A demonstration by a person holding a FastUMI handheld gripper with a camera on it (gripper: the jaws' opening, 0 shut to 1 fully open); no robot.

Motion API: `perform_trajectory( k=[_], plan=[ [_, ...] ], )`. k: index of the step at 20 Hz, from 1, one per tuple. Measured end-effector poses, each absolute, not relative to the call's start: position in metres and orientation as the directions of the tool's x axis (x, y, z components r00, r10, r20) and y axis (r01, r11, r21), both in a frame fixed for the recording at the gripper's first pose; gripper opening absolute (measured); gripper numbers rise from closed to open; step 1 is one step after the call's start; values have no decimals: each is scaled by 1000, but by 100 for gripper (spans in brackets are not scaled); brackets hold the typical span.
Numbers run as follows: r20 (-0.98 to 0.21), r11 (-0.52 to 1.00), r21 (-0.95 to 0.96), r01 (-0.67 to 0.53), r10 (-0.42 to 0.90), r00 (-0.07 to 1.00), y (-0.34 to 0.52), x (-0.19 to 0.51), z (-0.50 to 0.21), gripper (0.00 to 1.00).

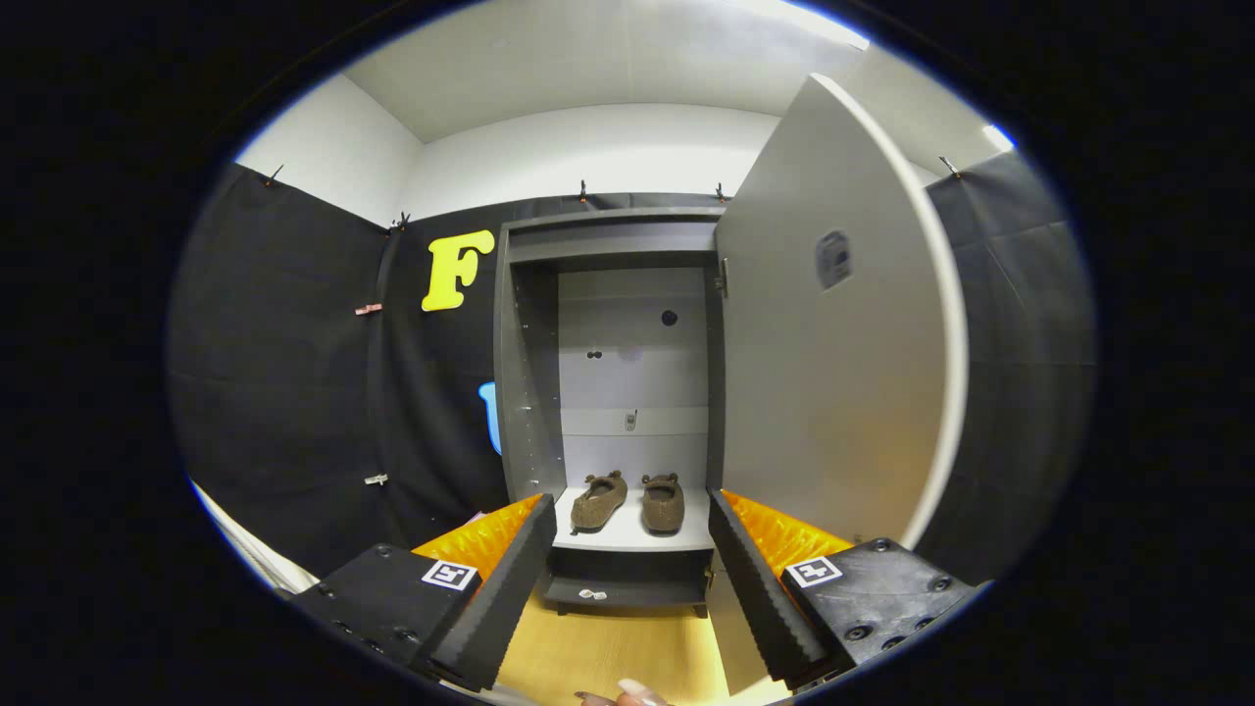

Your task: Open the shoe cabinet door, grab the shoes and put them into the shoe cabinet, then close the shoe cabinet door.

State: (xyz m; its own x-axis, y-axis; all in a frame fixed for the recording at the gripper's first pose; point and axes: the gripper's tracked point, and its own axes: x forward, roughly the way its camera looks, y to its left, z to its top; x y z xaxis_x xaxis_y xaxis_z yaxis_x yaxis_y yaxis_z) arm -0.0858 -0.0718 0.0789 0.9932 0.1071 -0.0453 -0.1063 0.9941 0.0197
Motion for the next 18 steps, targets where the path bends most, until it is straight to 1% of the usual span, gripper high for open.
perform_trajectory(
  k=[3,7,12,14,18],
  plan=[
    [-29,995,14,-101,102,994,-107,-118,91,98],
    [-16,1000,16,-14,14,1000,-177,-147,99,98],
    [-49,996,39,79,-77,996,-252,-144,82,98],
    [-65,997,39,69,-66,996,-265,-134,74,98],
    [-136,999,40,-9,14,991,-269,-107,48,98]
  ],
)
